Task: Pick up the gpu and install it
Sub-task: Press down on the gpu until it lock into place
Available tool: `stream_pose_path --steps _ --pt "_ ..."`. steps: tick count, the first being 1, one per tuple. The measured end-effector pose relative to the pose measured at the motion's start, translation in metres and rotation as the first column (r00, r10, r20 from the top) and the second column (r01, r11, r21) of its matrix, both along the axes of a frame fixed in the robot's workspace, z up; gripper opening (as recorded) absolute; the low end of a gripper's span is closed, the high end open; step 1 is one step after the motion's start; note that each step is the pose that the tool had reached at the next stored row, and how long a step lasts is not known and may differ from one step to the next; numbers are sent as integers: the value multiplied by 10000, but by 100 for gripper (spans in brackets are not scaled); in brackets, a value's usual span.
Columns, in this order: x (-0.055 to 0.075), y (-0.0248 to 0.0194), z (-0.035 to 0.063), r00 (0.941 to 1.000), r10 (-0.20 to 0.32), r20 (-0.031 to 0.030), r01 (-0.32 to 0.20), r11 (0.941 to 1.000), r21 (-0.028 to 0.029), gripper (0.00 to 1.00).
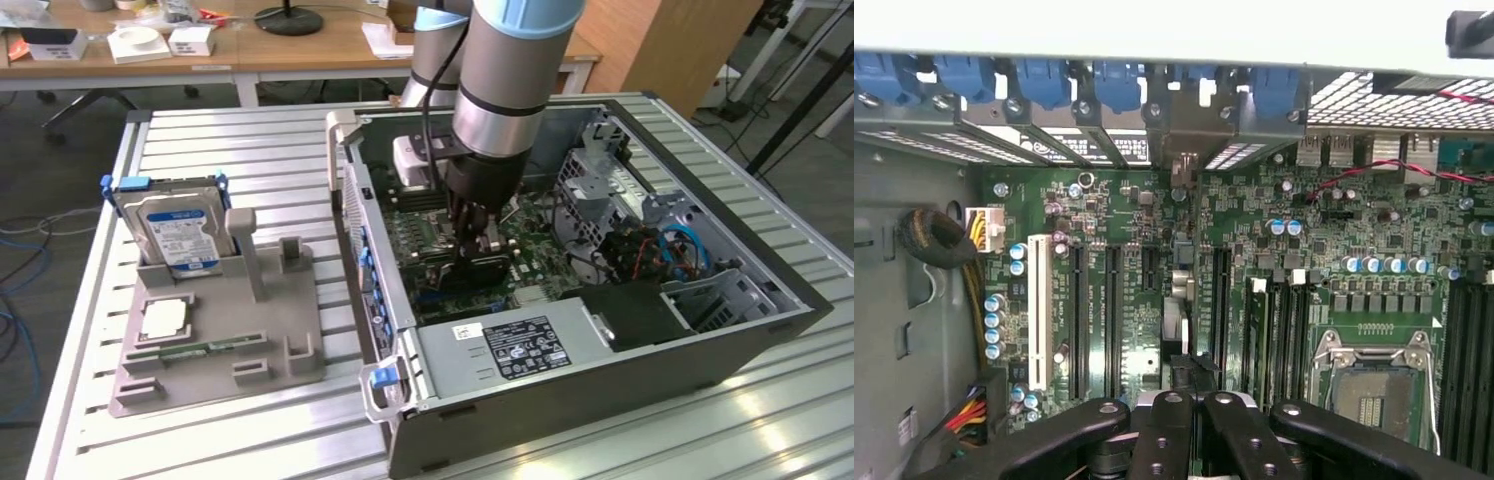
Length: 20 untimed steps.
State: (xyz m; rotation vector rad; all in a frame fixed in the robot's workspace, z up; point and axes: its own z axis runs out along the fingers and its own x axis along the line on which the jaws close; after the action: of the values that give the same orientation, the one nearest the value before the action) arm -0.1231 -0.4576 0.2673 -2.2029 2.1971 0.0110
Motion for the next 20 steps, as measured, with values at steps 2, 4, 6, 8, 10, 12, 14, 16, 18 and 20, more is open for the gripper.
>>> stream_pose_path --steps 2,4,6,8,10,12,14,16,18,20 --pt "1 0 37 10000 2 0 -2 10000 1 10" --pt "1 0 79 10000 2 -1 -2 10000 -2 10" --pt "1 0 125 10000 2 0 -2 10000 0 10" --pt "1 0 172 10000 2 -1 -2 10000 -2 10" --pt "1 0 222 10000 2 -1 -2 10000 -2 10" --pt "1 0 274 10000 2 -1 -2 10000 -1 10" --pt "1 0 323 10000 2 -1 -2 10000 -2 10" --pt "1 0 377 10000 2 -1 -2 10000 -2 10" --pt "2 0 426 10000 2 -1 -2 10000 -4 10" --pt "2 0 472 10000 1 -1 -1 10000 -4 10"
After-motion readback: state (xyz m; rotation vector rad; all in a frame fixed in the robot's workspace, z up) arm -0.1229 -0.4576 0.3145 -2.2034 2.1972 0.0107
